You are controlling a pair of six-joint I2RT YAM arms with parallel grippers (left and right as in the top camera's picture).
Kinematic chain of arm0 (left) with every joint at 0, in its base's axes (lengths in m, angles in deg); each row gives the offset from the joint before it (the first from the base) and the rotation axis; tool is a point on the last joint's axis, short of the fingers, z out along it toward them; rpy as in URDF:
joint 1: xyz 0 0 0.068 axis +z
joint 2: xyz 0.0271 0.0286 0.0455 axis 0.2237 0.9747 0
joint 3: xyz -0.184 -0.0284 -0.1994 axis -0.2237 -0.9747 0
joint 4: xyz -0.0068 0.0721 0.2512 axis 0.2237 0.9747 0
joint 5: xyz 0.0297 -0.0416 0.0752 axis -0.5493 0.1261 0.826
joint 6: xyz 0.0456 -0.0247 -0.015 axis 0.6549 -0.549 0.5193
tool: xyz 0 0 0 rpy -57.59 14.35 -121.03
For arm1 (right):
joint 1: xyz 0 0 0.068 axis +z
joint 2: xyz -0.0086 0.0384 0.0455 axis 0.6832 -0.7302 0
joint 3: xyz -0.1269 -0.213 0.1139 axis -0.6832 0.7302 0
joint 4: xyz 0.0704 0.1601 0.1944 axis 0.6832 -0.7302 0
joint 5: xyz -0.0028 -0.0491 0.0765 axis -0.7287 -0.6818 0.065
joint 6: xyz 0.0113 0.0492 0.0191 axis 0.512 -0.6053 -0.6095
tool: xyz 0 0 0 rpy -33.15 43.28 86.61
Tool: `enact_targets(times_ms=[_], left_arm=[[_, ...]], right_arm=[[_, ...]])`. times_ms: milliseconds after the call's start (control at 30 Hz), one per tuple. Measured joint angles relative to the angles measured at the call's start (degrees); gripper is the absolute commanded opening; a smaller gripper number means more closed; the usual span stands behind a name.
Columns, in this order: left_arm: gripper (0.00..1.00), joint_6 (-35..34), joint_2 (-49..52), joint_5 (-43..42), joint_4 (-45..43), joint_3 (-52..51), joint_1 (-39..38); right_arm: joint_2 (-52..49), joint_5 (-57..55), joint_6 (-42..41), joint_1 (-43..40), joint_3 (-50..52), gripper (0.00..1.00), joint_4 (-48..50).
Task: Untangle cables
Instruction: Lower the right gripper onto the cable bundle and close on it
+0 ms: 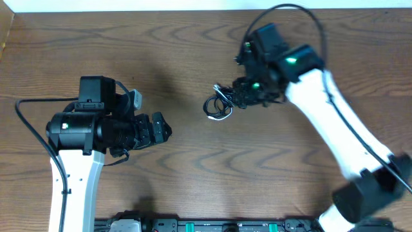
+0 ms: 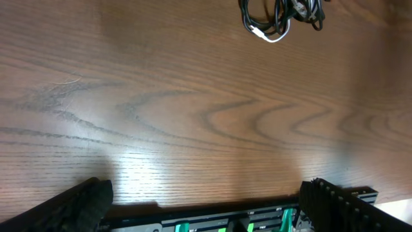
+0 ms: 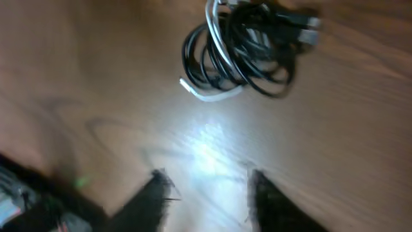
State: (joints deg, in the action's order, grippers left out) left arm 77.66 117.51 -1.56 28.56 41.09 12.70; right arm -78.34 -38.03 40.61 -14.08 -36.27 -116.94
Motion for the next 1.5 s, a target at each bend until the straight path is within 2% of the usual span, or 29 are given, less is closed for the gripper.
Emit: enact_targets(times_ms=[133,333,467,967,1500], left_arm=[[0.98,0.0,0.02,0.31,0.0,0.0,0.0],[0.98,0.0,0.02,0.42,0.0,0.0,0.0],[0.98,0.0,0.02,0.42,0.0,0.0,0.0],[0.98,0.0,0.02,0.44,0.0,0.0,0.0],[0.98,0.0,0.04,0.44,0.0,0.0,0.0]], right_arm=[[-5.25,0.7,-0.59,0.55,0.02,0.36,5.22],[-9.7,-1.11,-1.01,0.55,0.02,0.37,8.04],[-12.57,-1.29,-1.4,0.55,0.02,0.33,9.07],[-14.78,-5.25,-1.36,2.73,0.02,0.38,13.51],[-14.78,-6.86,-1.33,2.95,3.32,0.24,15.52]])
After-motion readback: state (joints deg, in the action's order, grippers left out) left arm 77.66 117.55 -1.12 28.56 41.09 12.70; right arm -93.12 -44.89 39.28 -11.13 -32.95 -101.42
